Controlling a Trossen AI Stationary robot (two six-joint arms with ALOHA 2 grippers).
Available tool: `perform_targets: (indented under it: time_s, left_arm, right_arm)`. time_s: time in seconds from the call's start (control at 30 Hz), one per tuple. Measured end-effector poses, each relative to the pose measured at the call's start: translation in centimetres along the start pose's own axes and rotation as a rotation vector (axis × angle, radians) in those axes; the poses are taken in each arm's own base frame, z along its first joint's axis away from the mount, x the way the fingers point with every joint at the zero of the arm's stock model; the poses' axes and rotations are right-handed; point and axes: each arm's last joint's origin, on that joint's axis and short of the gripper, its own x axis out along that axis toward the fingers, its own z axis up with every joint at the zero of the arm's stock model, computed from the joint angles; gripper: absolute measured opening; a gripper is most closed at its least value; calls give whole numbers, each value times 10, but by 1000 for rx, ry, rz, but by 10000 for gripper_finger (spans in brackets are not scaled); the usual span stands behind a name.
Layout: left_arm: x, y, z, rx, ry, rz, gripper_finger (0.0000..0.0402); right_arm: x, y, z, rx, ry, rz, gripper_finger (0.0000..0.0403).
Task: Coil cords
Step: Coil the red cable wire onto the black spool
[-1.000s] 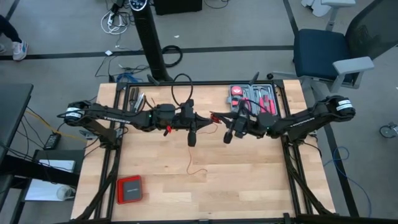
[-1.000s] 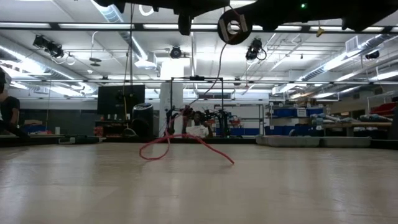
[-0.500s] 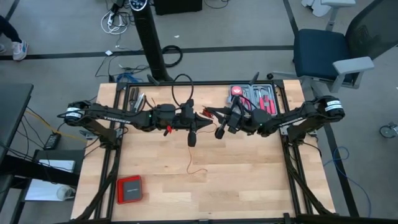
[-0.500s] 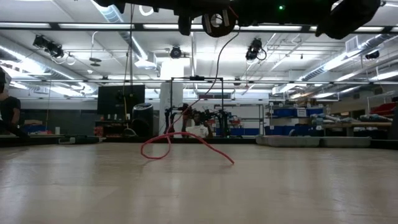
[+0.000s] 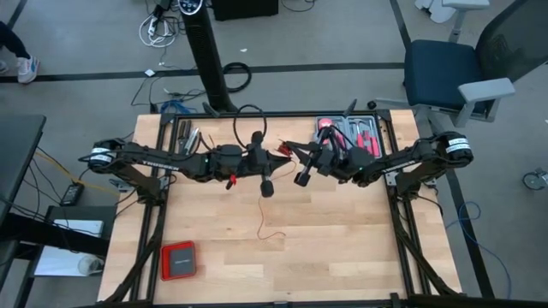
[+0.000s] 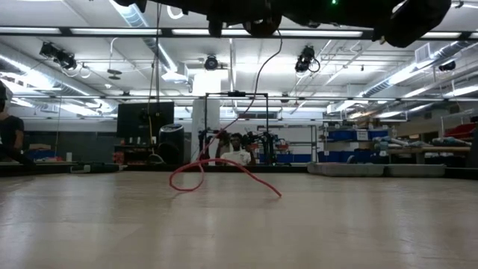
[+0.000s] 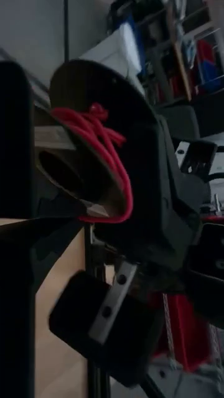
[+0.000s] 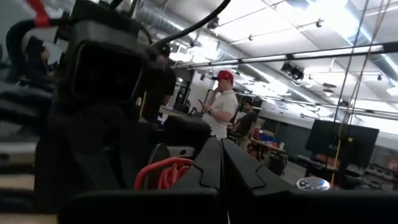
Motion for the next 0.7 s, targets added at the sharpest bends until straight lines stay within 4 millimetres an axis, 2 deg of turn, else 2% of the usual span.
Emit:
perform_targets:
  time_s: [0.13,0.33,0.4,0.7]
  left_arm:
    - [3,0,-2,26,-2,15,5]
    - [16,-4,-21,37,37,20,55]
    - [17,-4,-21,34,32,24,66]
    - [18,-5,-27,17,88,-12,73]
  right_arm:
    - [1,-3,2,23,-25,-14,0]
    - [1,-7,4,61,-55,-18,0]
    - [0,-5,2,44,-37,-10,0]
    - [-2,-11,12,9,-75,-39,0]
